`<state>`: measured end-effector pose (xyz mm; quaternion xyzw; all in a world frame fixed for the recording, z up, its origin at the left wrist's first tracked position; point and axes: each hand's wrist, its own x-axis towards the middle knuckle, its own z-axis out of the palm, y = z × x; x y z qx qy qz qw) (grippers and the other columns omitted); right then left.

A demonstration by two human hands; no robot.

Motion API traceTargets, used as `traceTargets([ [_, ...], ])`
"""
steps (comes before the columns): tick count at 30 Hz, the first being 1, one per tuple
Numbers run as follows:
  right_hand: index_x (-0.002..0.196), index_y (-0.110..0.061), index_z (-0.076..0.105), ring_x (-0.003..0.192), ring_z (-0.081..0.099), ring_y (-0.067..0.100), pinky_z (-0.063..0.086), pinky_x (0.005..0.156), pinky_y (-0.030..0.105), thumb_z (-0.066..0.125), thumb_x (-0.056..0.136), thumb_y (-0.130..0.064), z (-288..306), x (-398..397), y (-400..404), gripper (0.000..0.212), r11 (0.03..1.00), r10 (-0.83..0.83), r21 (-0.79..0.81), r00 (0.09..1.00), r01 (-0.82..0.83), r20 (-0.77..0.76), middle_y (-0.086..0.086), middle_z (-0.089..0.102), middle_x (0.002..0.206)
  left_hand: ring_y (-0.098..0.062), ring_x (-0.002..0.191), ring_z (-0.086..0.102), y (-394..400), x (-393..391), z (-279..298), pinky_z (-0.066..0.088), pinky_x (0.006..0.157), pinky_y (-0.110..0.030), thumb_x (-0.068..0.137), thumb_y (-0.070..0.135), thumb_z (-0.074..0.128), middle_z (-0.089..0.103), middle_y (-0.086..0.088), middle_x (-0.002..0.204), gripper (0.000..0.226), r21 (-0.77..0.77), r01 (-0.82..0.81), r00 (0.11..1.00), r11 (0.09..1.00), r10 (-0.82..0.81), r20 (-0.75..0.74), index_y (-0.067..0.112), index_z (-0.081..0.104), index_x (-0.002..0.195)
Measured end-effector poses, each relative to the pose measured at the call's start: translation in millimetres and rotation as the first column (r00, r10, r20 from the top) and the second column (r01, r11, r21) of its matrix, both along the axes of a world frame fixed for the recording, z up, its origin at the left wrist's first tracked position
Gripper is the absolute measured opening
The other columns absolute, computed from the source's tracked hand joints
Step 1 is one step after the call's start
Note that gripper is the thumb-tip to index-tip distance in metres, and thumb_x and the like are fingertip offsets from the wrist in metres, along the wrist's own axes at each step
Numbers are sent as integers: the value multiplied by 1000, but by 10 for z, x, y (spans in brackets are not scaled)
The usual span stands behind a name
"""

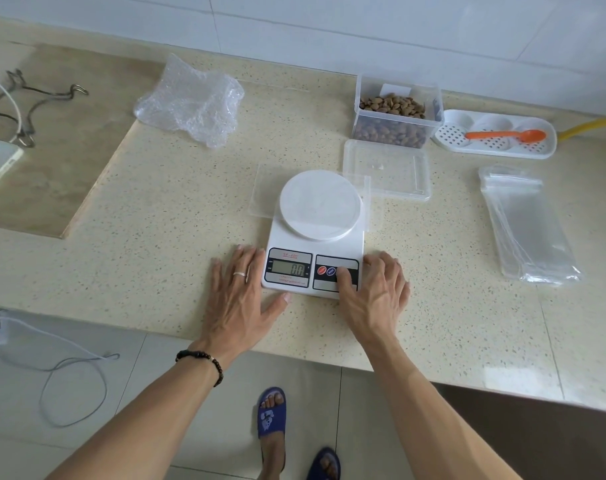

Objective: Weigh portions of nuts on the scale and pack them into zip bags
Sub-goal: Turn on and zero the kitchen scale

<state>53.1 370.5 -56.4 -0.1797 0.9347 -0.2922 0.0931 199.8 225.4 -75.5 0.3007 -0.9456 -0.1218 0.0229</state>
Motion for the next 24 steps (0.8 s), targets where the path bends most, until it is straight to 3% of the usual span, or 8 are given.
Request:
traceTargets([
  [7, 134, -14, 45, 135, 35, 24, 21, 116, 47, 51, 95, -45, 165, -43, 9, 50, 997, -49, -53, 994, 55, 97, 6, 43, 143, -28, 149, 12, 9, 48, 80, 5, 120, -47, 85, 70, 23, 22, -14, 158, 92, 63, 6, 999, 998, -4, -39, 8, 20, 152],
  [11, 138, -13, 41, 127, 41, 26, 33, 107, 48, 50, 96, -40, 349, -157, 22, 50, 996, -51, -63, 983, 63, 177, 11, 44, 142, -23, 150, 6, -6, 24, 257, 4, 120, -43, 89, 67, 20, 20, -11, 160, 86, 81, 20, 996, 996, -13, -84, 9, 19, 153],
  [16, 139, -11, 40, 122, 45, 26, 39, 101, 44, 50, 96, -33, 508, -426, -32, 49, 985, -78, -130, 964, 114, 254, 11, 50, 136, -24, 150, 9, -215, -314, 513, 5, 121, -44, 90, 63, 21, 23, -10, 158, 80, 54, 81, 990, 995, -75, -118, 10, 25, 150],
  [20, 140, -11, 40, 110, 53, 22, 41, 86, 33, 51, 97, -31, 604, -711, -185, 48, 966, -114, -185, 937, 183, 330, 8, 58, 128, -29, 147, 18, -439, -710, 611, 12, 120, -50, 85, 65, 21, 31, -12, 155, 84, 20, 160, 984, 987, -158, -79, 10, 29, 148],
  [24, 142, -11, 42, 95, 53, 16, 40, 79, 29, 54, 96, -26, 613, -955, -364, 50, 950, -139, -199, 899, 239, 415, -1, 59, 107, -25, 150, 8, -604, -1078, 656, 4, 121, -47, 87, 67, 27, 22, -8, 158, 87, 43, 238, 971, 970, -237, -28, 11, 18, 153],
])
